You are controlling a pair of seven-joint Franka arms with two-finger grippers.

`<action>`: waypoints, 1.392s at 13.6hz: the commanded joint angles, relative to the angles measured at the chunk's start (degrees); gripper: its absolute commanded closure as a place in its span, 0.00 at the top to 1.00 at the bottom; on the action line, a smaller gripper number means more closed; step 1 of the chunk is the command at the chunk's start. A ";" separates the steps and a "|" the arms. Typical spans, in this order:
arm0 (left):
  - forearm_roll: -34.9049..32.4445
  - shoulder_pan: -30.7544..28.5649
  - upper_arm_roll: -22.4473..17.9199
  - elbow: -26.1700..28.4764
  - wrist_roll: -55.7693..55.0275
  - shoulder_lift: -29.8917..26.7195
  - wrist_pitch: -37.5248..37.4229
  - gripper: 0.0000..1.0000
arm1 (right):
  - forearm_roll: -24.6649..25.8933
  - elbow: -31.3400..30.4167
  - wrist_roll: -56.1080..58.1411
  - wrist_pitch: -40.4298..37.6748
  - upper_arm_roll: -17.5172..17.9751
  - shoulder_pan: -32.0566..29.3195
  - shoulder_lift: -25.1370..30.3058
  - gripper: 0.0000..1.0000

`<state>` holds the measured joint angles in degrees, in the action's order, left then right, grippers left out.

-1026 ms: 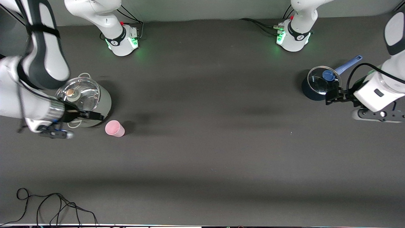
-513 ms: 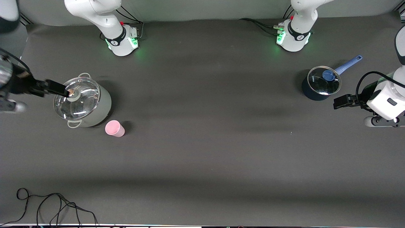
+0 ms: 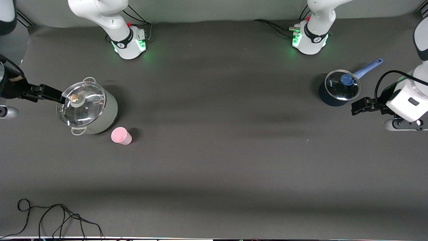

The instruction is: Transfer pink cup from left to right arm

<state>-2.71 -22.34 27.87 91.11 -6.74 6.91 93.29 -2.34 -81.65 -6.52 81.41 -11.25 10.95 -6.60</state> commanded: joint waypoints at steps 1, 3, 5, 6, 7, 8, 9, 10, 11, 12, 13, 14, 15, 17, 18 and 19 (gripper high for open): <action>0.16 1.76 -1.58 3.02 1.19 -2.95 1.11 1.00 | 1.28 -0.09 0.02 0.42 -0.26 0.57 0.53 1.00; 0.60 9.11 -10.15 2.93 3.30 -3.21 0.93 1.00 | 1.28 -0.09 0.02 0.33 -0.26 0.66 0.53 1.00; 1.75 16.50 -18.08 2.76 4.19 -3.82 0.84 1.00 | 1.28 -0.26 0.02 -0.11 -0.26 0.66 0.71 1.00; 1.83 20.63 -22.29 2.67 4.19 -3.92 0.84 1.00 | 1.28 -0.70 0.02 -0.20 -0.35 0.48 1.06 1.00; 1.92 24.32 -25.99 2.41 4.28 -4.00 0.84 1.00 | 1.28 -0.79 0.02 -0.11 -0.35 0.39 1.15 1.00; 1.92 26.01 -27.50 2.32 4.36 -3.92 0.93 1.00 | 1.28 -1.14 0.02 0.06 -0.26 -0.04 1.41 1.00; 2.36 26.03 -27.61 2.06 5.15 -3.92 0.93 1.00 | 1.11 -2.10 0.02 0.50 0.52 -1.79 2.02 1.00; 3.32 25.77 -27.69 1.88 6.46 -4.00 0.75 1.00 | 1.11 -2.98 0.02 1.29 2.97 -3.89 2.73 1.00; 3.50 25.51 -27.78 1.62 7.34 -4.09 -0.03 1.00 | 1.11 -4.21 0.11 2.08 5.60 -6.87 3.69 1.00; 3.42 25.50 -27.78 0.92 7.61 -4.09 -1.08 1.00 | 1.19 -5.35 0.11 2.87 8.15 -9.34 4.57 1.00; 3.42 25.50 -27.78 0.56 7.62 -4.09 -1.44 1.00 | 1.20 -6.14 0.11 3.57 10.35 -11.63 5.27 1.00; 3.33 25.42 -27.78 0.56 7.62 -4.18 -1.53 1.00 | 1.11 -7.20 0.11 4.71 12.03 -13.04 5.98 1.00; 2.89 25.50 -27.78 0.56 7.62 -4.35 -1.53 1.00 | 1.19 -9.55 0.11 6.55 12.74 -13.66 7.38 1.00; 2.45 25.59 -27.78 0.65 7.62 -4.36 -1.62 1.00 | 1.20 -16.22 0.54 12.16 12.84 -13.50 11.59 1.00; 2.36 25.59 -27.70 0.56 7.62 -4.36 -1.62 1.00 | 1.28 -18.17 2.89 14.02 12.84 -13.41 12.91 1.00; 2.36 25.59 -27.70 0.56 7.70 -4.36 -1.62 1.00 | 1.28 -18.45 5.62 14.48 12.75 -13.32 13.10 1.00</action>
<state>-0.06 2.25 0.98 91.68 0.24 3.48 92.72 -2.21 -94.46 -4.97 92.53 0.89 -1.89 2.08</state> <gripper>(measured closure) 0.000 0.000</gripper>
